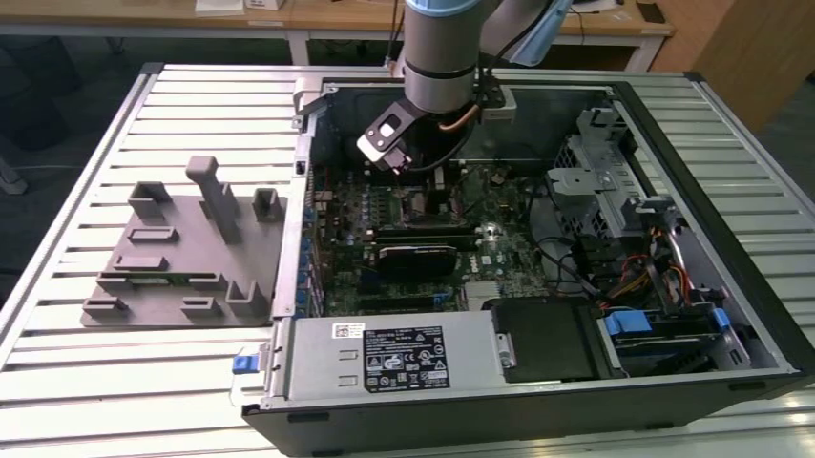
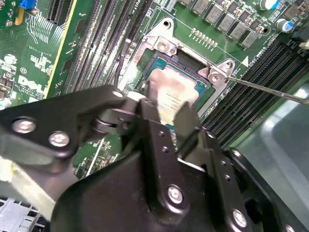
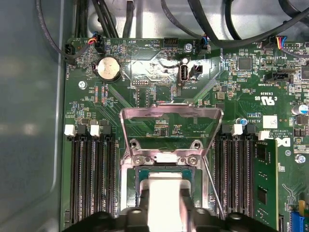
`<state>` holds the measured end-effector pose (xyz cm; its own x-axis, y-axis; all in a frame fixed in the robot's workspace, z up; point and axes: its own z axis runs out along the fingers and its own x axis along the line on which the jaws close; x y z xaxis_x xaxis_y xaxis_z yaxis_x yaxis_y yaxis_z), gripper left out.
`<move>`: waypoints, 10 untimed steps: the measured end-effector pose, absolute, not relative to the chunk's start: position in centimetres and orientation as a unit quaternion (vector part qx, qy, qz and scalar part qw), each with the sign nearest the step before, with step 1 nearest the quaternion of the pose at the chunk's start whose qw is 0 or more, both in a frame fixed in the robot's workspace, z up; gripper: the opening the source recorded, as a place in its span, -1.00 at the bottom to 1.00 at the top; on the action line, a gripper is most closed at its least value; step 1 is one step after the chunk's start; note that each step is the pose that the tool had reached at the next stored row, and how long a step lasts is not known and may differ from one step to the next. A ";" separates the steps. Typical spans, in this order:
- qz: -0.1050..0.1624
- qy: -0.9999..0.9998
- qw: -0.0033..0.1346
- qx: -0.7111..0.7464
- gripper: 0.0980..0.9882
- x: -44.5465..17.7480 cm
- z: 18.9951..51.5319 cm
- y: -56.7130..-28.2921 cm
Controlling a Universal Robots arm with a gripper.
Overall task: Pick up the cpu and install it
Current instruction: 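Place the cpu into insertion slot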
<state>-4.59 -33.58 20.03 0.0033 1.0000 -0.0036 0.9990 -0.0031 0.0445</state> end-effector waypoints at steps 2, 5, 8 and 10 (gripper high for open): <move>0.014 0.706 0.017 0.708 -0.84 -4.6 20.0 -33.6; 0.014 0.706 0.017 0.708 -0.98 -4.6 20.0 -33.6; 0.014 0.706 0.017 0.708 -0.98 -4.6 20.1 -33.6; 0.015 0.706 0.017 0.708 -0.98 -4.8 20.0 -33.6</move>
